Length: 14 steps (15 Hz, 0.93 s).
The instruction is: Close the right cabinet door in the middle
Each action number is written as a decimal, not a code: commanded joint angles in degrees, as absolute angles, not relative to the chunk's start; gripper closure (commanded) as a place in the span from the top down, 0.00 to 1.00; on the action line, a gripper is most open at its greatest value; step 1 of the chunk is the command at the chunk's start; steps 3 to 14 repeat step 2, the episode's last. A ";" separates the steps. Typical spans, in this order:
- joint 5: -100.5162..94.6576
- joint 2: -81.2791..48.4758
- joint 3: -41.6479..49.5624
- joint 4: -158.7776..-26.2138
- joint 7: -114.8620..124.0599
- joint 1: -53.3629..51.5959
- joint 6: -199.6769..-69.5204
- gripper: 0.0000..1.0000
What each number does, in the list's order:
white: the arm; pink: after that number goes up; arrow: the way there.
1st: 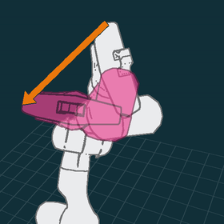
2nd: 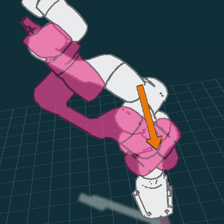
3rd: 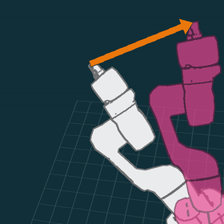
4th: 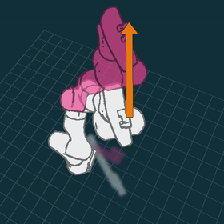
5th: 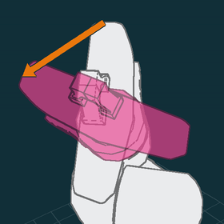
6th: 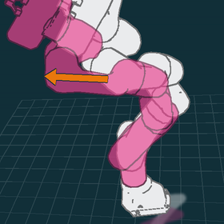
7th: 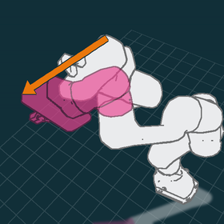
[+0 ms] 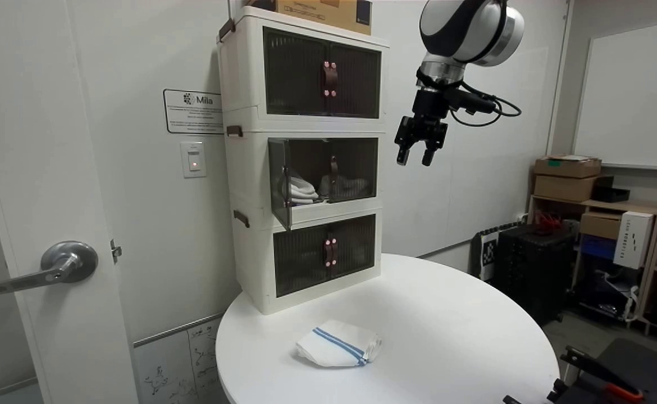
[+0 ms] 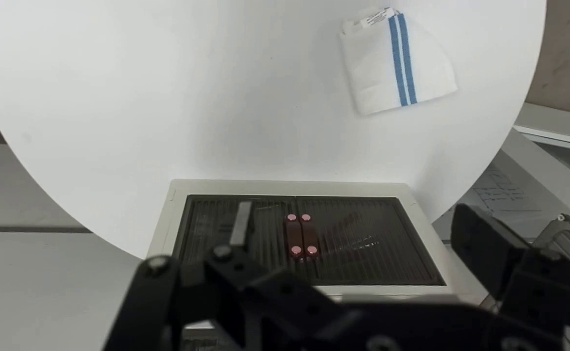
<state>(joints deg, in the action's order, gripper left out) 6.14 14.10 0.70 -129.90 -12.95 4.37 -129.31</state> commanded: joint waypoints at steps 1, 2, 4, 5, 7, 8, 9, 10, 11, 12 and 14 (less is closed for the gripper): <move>5.67 14.10 2.04 -129.79 -12.59 2.94 -129.17 1.00; 5.68 14.07 2.05 -129.79 -12.59 2.92 -129.17 1.00; 5.68 14.07 2.05 -129.79 -12.59 2.92 -129.17 1.00; 5.68 14.07 2.05 -129.79 -12.59 2.92 -129.17 1.00; 5.68 14.07 2.05 -129.79 -12.59 2.92 -129.17 1.00; 5.68 14.07 2.05 -129.79 -12.59 2.92 -129.17 1.00; 5.68 14.07 2.05 -129.79 -12.59 2.92 -129.17 1.00; 5.68 14.07 2.05 -129.79 -12.59 2.92 -129.17 1.00; 5.68 14.07 2.05 -129.79 -12.59 2.92 -129.17 1.00; 5.68 14.07 2.05 -129.79 -12.59 2.92 -129.17 1.00; 5.68 14.07 2.05 -129.79 -12.59 2.92 -129.17 1.00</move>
